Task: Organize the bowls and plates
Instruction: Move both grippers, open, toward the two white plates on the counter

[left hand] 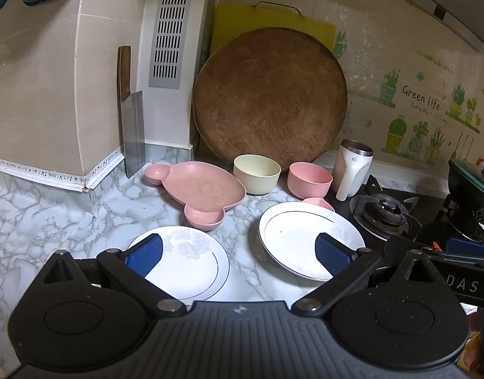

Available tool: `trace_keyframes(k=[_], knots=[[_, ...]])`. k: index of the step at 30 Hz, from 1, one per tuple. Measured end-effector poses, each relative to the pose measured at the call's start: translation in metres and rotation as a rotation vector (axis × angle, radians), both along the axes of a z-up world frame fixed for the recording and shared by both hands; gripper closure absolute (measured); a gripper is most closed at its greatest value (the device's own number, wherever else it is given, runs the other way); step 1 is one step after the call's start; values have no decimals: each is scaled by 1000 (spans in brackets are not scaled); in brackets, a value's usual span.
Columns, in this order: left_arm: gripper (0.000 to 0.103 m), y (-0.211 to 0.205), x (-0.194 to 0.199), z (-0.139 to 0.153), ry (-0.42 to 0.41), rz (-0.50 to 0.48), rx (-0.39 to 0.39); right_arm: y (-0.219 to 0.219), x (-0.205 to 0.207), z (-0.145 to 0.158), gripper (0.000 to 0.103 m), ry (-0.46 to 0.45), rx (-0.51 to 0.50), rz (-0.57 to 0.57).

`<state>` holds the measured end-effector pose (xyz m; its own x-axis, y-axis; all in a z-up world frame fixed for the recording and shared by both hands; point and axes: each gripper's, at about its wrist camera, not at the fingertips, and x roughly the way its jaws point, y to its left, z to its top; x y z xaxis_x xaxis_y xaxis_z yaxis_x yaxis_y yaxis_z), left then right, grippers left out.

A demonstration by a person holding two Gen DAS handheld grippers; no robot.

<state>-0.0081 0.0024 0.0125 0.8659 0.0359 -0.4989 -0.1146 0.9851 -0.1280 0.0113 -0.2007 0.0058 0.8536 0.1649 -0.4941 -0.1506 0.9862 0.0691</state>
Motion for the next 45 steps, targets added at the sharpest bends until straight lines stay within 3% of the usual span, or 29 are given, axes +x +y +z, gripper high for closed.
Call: trace_keyframes(k=[17, 30, 45], knots=[[0, 0, -1, 1, 69, 55, 6, 1, 8, -1, 0, 43, 11, 48], [0, -1, -8, 10, 31, 53, 23, 6, 11, 1, 0, 39, 19, 78], [0, 7, -5, 9, 44, 83, 2, 6, 13, 4, 0, 17, -1, 85]])
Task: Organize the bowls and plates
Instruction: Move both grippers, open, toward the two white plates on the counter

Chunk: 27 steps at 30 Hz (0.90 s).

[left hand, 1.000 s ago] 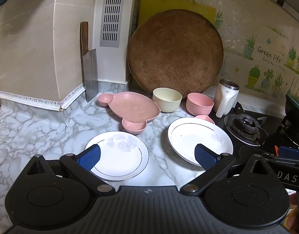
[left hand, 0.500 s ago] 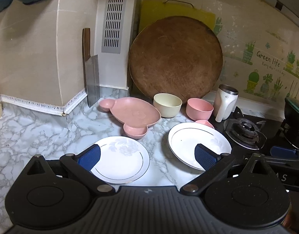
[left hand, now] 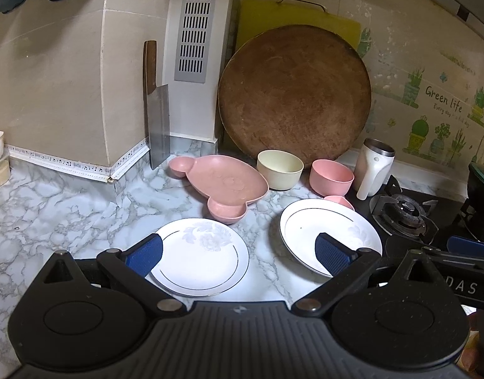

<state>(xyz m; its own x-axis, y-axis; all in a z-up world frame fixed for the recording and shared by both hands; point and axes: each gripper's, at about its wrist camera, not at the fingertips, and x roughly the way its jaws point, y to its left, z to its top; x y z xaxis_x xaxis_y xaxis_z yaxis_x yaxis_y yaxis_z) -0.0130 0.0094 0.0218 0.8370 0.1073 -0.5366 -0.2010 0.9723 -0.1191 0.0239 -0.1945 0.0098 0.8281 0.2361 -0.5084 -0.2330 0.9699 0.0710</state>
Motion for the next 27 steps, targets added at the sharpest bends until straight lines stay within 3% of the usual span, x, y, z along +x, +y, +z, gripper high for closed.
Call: trace_keyframes(k=[14, 27], knots=[[0, -1, 3, 2, -18, -4, 6, -3, 5, 2, 0, -14, 8, -8], [0, 1, 8, -5, 18, 17, -9, -4, 12, -4, 0, 19, 11, -2]])
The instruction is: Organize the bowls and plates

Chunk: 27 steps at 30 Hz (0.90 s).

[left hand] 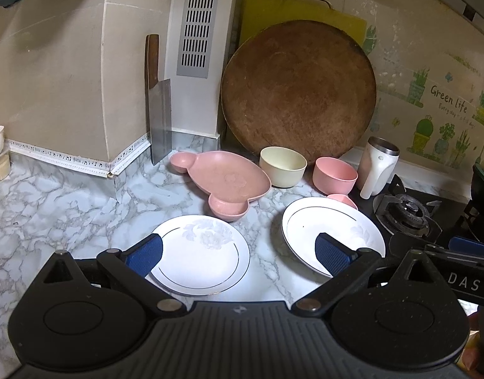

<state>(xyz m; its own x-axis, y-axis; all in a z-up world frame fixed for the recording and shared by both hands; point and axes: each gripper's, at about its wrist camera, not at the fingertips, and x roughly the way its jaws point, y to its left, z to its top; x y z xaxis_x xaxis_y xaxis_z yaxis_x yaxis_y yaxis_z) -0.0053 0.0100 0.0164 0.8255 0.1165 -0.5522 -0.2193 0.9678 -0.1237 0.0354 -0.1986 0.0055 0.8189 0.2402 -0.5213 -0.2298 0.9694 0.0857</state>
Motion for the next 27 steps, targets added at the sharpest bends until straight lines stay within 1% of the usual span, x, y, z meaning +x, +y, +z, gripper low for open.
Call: trace_keyframes(k=[13, 21, 27], knots=[[0, -4, 6, -12, 58, 13, -14, -2, 9, -12, 0, 55, -8, 13], [0, -8, 16, -20, 87, 8, -19, -8, 16, -18, 0, 77, -11, -1], [0, -8, 28, -27, 118, -1, -42, -13, 25, -24, 0, 102, -11, -9]])
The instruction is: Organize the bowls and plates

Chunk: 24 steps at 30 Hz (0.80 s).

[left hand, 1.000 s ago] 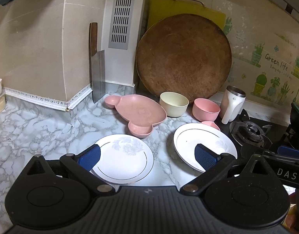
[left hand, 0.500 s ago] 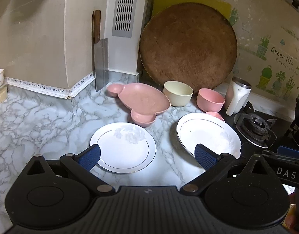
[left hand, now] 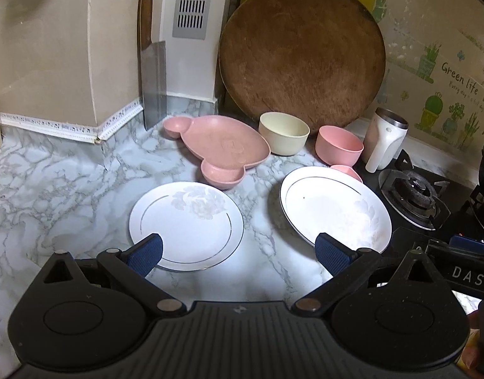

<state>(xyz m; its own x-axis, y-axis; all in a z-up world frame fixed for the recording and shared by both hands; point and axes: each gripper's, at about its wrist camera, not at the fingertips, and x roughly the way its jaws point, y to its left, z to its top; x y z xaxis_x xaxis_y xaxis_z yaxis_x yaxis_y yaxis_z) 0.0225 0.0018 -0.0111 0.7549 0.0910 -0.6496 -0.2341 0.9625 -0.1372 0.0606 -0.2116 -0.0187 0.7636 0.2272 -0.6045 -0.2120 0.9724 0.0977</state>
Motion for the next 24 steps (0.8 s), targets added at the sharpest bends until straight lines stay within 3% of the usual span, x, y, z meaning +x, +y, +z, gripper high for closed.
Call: trace_keyframes(k=[8, 13, 17, 18, 20, 22, 24], knots=[[0, -4, 46, -17, 37, -27, -12, -19, 41, -12, 0, 77, 8, -17], [0, -13, 87, -28, 36, -88, 17, -39, 75, -20, 1, 75, -25, -17], [1, -21, 126, -40, 49, -130, 42, -42, 103, -38, 7, 78, -77, 11], [1, -22, 136, -44, 60, -137, 45, -42, 112, -46, 12, 94, -86, 13], [8, -22, 156, -53, 104, -149, 17, -45, 128, -59, 23, 152, -67, 16], [39, -22, 171, -62, 159, -150, -26, -48, 141, -70, 35, 208, -28, 10], [42, -24, 183, -70, 192, -160, -34, -48, 149, -76, 45, 240, -16, -6]])
